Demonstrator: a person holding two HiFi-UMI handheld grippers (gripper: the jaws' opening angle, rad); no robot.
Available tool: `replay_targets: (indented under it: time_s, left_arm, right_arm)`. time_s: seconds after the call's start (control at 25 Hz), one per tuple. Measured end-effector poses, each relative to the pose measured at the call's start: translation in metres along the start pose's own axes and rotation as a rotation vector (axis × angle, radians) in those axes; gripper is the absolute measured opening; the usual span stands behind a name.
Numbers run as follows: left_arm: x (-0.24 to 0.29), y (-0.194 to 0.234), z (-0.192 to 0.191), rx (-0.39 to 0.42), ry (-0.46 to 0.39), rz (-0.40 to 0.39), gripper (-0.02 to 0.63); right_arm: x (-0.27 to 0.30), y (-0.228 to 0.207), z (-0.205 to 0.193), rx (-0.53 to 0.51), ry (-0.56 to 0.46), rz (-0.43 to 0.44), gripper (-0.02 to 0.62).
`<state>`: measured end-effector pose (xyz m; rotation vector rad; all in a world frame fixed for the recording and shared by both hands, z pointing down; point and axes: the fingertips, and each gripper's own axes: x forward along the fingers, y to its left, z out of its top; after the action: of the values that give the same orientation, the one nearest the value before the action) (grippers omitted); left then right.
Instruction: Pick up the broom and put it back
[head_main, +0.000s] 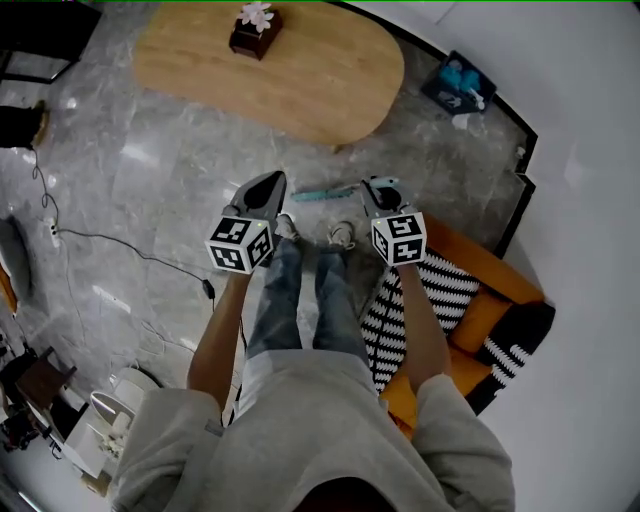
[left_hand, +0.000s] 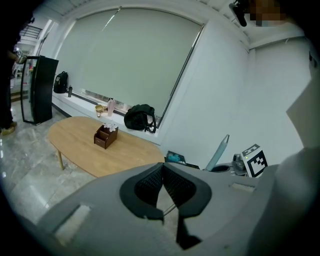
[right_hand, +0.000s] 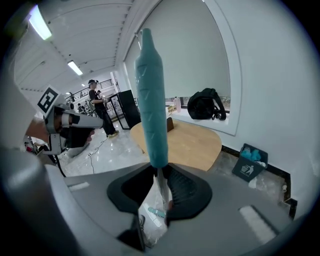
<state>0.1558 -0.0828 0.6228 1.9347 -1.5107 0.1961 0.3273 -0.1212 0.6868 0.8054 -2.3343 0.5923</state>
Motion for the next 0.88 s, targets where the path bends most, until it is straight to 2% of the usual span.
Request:
replay_targets:
  time_s: [0.24,0.56,0.88]
  left_arm:
    - [0.012,-0.002,-0.029,-0.037,0.022,0.031,0.003]
    - [0.02,0.016,-0.04,-0.057,0.019,0.071,0.003]
    - [0.02,0.038,-0.051,-0.077,0.024,0.087,0.003]
  right_arm:
    - [0.026,-0.009,-0.009,-0.032,0.031,0.046,0.087]
    - [0.068,-0.02,-0.013,-0.096,0.074,0.082,0.087]
    - [0.1,-0.028,-0.009,-0.075,0.081,0.102,0.087]
